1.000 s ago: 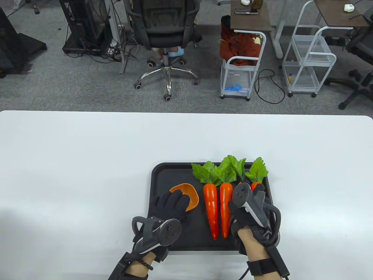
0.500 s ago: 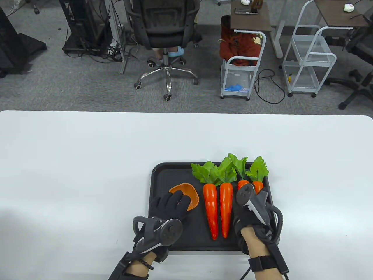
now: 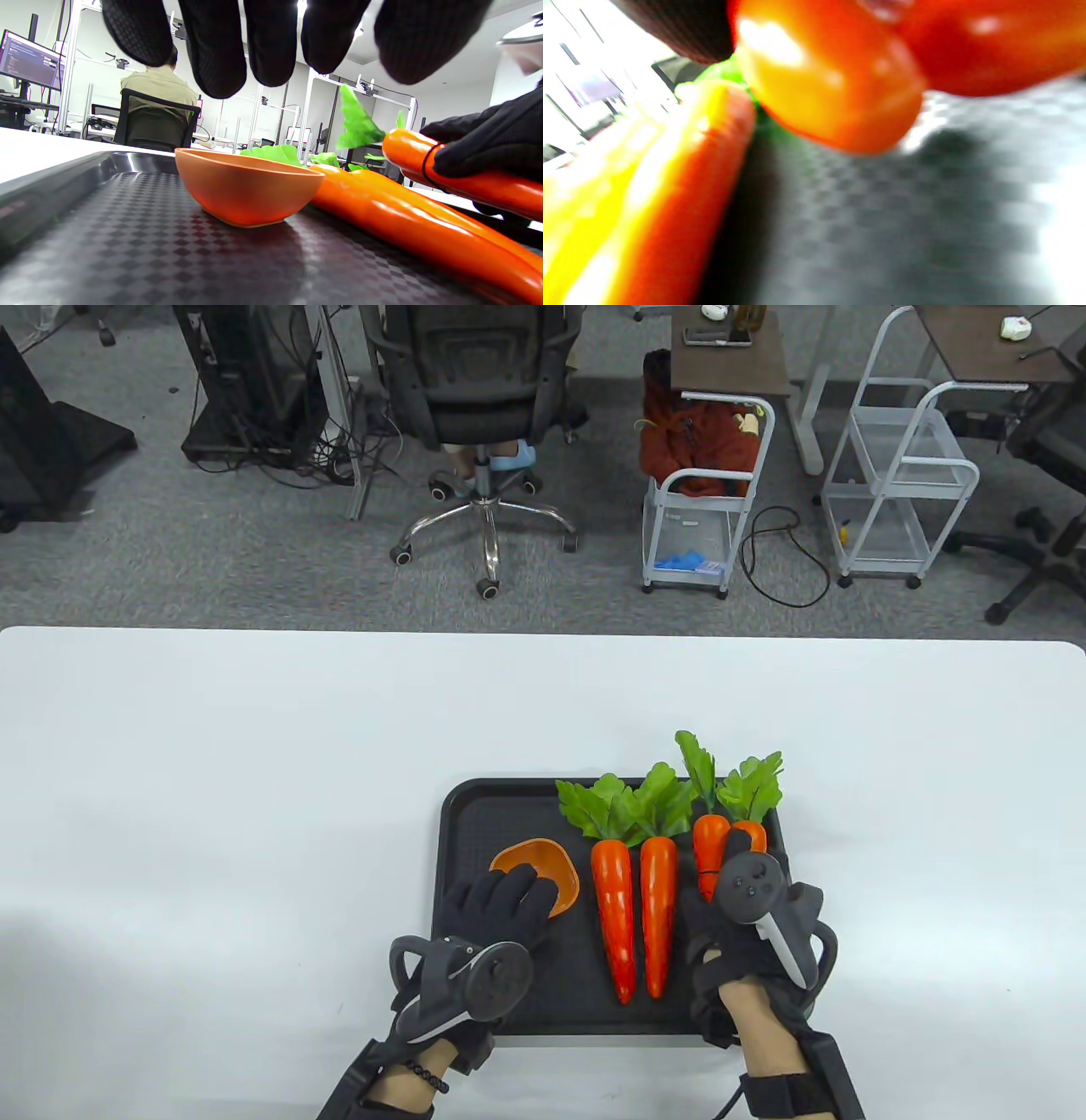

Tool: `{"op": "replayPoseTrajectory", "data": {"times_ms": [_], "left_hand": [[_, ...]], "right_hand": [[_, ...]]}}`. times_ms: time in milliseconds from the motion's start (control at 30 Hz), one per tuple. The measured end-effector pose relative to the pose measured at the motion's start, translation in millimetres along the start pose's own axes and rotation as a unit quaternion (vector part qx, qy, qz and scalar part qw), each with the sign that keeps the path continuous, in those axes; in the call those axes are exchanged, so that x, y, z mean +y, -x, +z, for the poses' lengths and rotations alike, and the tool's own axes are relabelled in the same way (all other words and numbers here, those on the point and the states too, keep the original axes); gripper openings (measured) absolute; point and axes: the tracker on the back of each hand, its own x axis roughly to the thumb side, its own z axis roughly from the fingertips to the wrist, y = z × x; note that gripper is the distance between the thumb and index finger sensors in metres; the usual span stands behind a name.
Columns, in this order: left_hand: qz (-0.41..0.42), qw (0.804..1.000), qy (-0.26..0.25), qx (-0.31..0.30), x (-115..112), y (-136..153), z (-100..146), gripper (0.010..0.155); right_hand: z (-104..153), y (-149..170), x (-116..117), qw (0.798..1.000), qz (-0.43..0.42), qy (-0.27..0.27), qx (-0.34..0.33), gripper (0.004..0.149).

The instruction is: Pinch and pull to detach rubber bands

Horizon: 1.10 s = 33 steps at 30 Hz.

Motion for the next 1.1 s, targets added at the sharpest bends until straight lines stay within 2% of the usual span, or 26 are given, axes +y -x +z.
{"op": "replayPoseTrajectory", "data": {"times_ms": [233, 333, 433, 533, 700, 833, 900, 1100], "left_hand": [[0.063, 0.998, 0.0, 0.016, 1, 4, 2, 0.062], [0.095, 0.995, -0.007, 0.023, 1, 6, 3, 0.061], [0.135, 0.99, -0.015, 0.029, 2, 8, 4, 0.06], [0.169, 0.985, -0.025, 0.031, 2, 9, 4, 0.06], [0.207, 0.978, -0.025, 0.026, 1, 10, 5, 0.063], [0.222, 0.974, -0.029, 0.02, 1, 10, 5, 0.062], [0.22, 0.975, -0.038, 0.017, 1, 10, 5, 0.061], [0.225, 0.971, -0.077, -0.003, 7, 8, 9, 0.051]], "right_hand": [[21, -15, -7, 0.984, -0.144, 0.035, -0.104, 0.089], [29, -24, -7, 0.97, -0.193, 0.033, -0.141, 0.089], [35, -33, -1, 0.949, -0.257, 0.006, -0.182, 0.089], [40, -41, 11, 0.92, -0.327, -0.042, -0.211, 0.089], [44, -51, 34, 0.869, -0.422, -0.136, -0.218, 0.089], [46, -59, 54, 0.803, -0.508, -0.217, -0.223, 0.09], [46, -61, 58, 0.781, -0.534, -0.235, -0.222, 0.09], [46, -62, 63, 0.755, -0.555, -0.259, -0.233, 0.089]]}}
